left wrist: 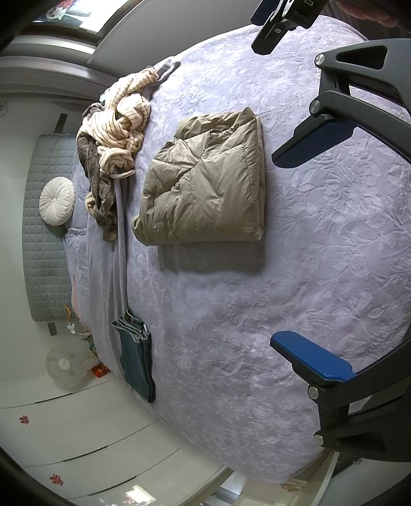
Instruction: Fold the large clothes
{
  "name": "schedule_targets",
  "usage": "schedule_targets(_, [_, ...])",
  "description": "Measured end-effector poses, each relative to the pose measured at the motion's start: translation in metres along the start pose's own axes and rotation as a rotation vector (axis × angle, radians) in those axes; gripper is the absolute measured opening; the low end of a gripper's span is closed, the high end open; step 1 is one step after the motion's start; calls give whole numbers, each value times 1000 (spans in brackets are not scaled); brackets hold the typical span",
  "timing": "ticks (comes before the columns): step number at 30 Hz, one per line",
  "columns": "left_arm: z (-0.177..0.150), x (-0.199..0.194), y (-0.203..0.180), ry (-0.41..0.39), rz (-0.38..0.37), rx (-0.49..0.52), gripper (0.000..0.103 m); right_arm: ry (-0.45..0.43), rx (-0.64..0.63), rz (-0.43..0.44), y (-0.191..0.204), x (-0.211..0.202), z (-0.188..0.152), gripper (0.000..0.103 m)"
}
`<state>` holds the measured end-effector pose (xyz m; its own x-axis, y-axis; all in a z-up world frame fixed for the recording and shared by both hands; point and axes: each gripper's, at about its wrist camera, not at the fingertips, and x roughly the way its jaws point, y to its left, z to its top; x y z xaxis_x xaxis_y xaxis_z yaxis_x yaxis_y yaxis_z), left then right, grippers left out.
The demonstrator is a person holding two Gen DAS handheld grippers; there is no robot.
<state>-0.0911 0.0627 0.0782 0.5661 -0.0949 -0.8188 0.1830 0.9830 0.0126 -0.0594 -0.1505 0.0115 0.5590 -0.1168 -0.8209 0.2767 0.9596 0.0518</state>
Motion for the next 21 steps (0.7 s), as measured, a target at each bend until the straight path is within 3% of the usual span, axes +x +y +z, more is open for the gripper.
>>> schedule_targets(21, [-1, -3, 0, -3, -10, 4, 103, 0, 7, -2, 3, -1, -2, 89])
